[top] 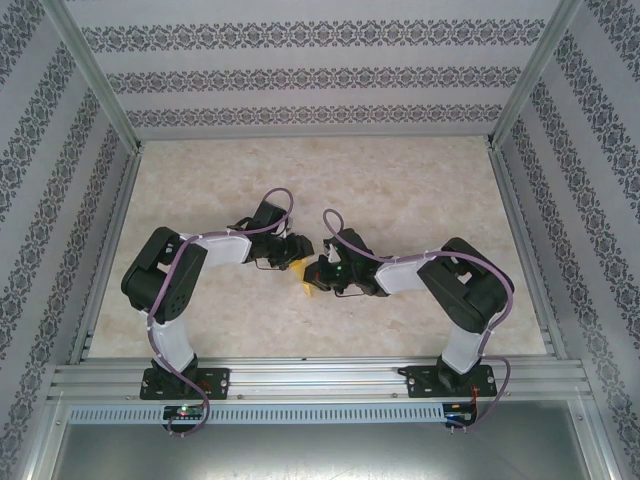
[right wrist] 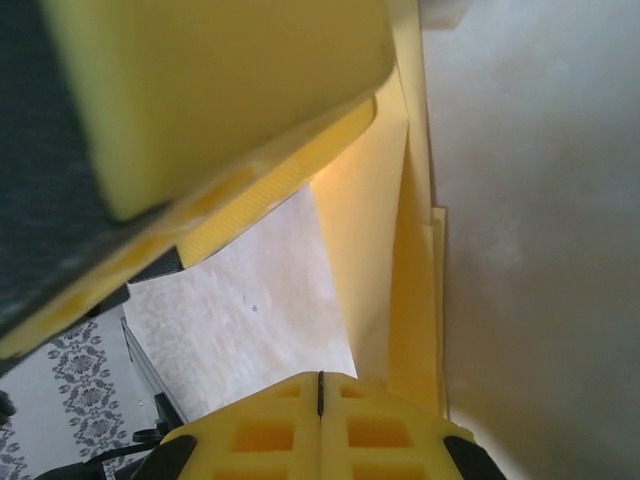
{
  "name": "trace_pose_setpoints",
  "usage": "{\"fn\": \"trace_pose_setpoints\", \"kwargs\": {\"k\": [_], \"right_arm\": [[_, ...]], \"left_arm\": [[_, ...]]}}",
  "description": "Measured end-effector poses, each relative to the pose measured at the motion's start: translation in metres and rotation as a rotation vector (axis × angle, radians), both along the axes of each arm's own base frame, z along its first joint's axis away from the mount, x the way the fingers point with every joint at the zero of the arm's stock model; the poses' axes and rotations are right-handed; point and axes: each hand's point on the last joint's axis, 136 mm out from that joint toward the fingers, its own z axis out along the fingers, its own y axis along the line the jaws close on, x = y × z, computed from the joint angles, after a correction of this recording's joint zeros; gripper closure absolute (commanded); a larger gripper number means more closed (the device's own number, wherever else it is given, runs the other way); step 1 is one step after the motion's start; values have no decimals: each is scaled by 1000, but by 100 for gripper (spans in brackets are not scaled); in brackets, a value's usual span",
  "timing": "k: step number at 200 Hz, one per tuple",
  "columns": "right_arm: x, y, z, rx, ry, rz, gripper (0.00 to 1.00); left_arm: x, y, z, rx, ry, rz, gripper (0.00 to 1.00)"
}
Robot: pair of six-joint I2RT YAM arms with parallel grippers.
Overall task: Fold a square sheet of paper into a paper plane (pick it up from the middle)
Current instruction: Fold the wing for the fifth time at the center of the table.
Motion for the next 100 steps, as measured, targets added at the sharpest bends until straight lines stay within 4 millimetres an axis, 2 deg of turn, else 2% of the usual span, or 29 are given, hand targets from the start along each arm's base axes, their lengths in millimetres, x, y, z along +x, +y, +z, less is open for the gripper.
{"fn": "trace_pose_setpoints", "kwargs": {"k": [52,100], "right_arm": [[-14,-4,-18,-20,42,10,97],[-16,-1,-18,-10,46,9,97]], "left_arm": [[0,0,0,1,2,0,53],[-1,0,-1,2,9,-5,53]]}}
